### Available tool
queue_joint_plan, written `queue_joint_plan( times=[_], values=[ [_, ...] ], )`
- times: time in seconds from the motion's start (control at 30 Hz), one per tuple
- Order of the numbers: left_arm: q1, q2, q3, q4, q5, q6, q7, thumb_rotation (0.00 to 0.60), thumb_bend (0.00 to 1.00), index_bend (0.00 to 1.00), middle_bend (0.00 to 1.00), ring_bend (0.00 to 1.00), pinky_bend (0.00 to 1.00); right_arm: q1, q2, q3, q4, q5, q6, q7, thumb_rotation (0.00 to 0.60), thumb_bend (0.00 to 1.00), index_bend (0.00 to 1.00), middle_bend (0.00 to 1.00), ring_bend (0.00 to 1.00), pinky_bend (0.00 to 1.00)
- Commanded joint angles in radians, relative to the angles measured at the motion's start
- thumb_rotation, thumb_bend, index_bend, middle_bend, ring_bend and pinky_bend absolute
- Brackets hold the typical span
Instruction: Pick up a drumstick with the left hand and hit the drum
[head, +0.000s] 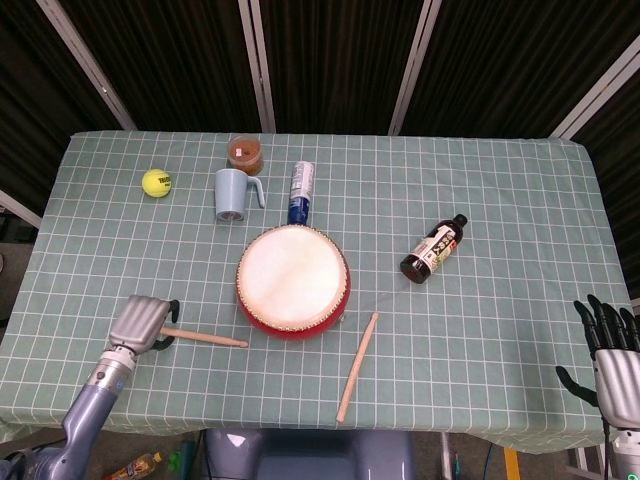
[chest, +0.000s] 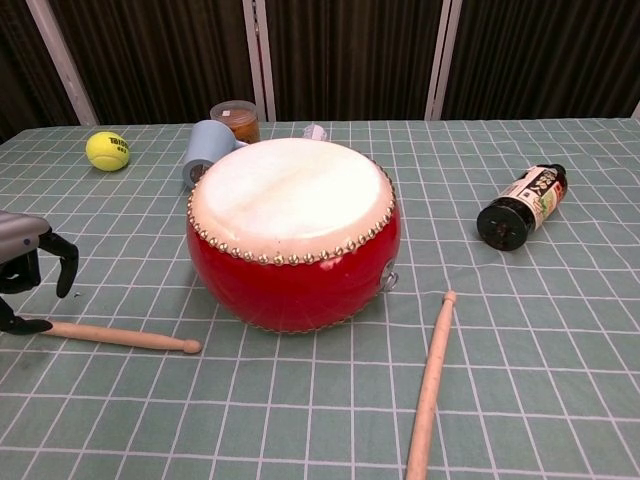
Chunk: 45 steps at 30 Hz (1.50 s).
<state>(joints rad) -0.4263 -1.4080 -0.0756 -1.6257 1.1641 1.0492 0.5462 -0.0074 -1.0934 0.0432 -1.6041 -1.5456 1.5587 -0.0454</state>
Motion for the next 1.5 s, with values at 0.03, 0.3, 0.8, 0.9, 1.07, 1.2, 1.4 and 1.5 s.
queue_joint_plan(
  times=[0.03,0.3,0.8,0.9,1.07,1.2,1.4,1.5],
  values=[
    [-0.014,-0.025,0.005,0.021,-0.025,-0.013,0.018,0.6,0.19,0.51,1.0,1.0,1.0,0.0,0.0,0.0,0.0,0.001,-0.001,0.001,0.6,0.25,0.0,0.0,0.0,0.04],
    [-0.031,-0.067,0.018,0.054,-0.072,-0.026,0.055,0.6,0.21,0.51,1.0,1.0,0.99,0.003,0.0,0.002,0.002,0.004,-0.004,0.012,0.6,0.25,0.0,0.0,0.0,0.04],
    [-0.054,-0.094,0.039,0.07,-0.123,-0.034,0.084,0.6,0.41,0.54,1.0,1.0,0.99,0.003,-0.004,0.001,0.005,-0.003,0.002,0.016,0.6,0.25,0.0,0.0,0.0,0.04],
    [-0.057,-0.09,0.044,0.064,-0.13,-0.034,0.089,0.6,0.46,0.59,1.0,1.0,1.0,0.003,-0.002,0.001,0.004,-0.002,0.002,0.017,0.6,0.25,0.0,0.0,0.0,0.04],
    [-0.057,-0.062,0.036,0.012,-0.096,-0.001,0.063,0.6,0.49,0.64,1.0,1.0,1.0,0.002,-0.001,0.001,0.003,-0.001,0.002,0.02,0.6,0.25,0.0,0.0,0.0,0.04],
    [-0.052,-0.015,0.012,-0.073,-0.047,0.05,0.025,0.6,0.5,0.68,1.0,1.0,1.0,0.002,-0.001,0.0,0.002,-0.002,0.003,0.02,0.6,0.25,0.0,0.0,0.0,0.04],
    [-0.047,0.081,-0.032,-0.217,-0.009,0.113,-0.005,0.6,0.53,0.71,1.0,1.0,1.0,0.002,-0.001,-0.001,0.001,-0.003,0.003,0.017,0.6,0.25,0.0,0.0,0.0,0.04],
    [-0.046,0.116,-0.062,-0.278,0.0,0.14,-0.028,0.6,0.54,0.72,1.0,1.0,1.0,0.002,-0.002,-0.001,0.0,-0.003,0.003,0.015,0.6,0.25,0.0,0.0,0.0,0.04]
  ],
)
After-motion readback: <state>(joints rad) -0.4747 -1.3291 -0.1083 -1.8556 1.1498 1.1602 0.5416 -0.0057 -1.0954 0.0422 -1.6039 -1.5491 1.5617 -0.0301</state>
